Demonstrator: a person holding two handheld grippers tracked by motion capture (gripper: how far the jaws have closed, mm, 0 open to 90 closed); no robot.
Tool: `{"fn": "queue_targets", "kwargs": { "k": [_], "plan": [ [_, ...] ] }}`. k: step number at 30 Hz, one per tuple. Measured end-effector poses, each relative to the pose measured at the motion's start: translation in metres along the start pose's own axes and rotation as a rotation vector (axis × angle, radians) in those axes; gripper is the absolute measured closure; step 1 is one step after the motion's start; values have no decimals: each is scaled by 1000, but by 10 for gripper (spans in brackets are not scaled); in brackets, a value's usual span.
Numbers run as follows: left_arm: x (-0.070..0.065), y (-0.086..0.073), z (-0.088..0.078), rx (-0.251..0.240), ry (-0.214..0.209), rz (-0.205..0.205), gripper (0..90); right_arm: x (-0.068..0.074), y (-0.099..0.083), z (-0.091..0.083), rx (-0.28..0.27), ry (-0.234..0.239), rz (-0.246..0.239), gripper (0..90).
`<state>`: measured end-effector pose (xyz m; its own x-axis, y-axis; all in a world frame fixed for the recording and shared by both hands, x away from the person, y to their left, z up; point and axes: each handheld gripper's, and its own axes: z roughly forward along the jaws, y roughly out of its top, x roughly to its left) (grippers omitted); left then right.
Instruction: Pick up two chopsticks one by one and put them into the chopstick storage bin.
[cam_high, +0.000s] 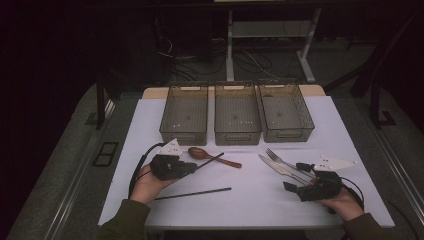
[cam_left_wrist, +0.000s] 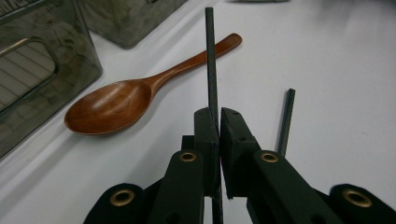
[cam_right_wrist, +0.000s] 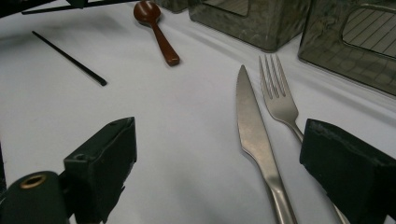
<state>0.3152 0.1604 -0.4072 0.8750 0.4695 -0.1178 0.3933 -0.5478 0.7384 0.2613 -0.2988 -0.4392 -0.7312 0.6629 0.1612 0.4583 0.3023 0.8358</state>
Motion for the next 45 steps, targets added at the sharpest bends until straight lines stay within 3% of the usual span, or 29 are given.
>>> {"fn": "queue_targets", "kwargs": {
  "k": [8,18,30,39,45],
  "plan": [
    [2,8,-6,-32,14,-29,852,0,1,1,-5,3,5,102],
    [5,22,-9,-61,28,-36,852,1,1,2,-2,8,6,102],
    [21,42,-9,-86,61,-70,852,0,1,2,-8,7,11,102],
    [34,58,-11,-110,93,-126,854,1,1,2,-10,8,14,103],
    [44,66,-13,-116,112,-131,853,1,1,2,-11,7,18,102]
  ]
}}
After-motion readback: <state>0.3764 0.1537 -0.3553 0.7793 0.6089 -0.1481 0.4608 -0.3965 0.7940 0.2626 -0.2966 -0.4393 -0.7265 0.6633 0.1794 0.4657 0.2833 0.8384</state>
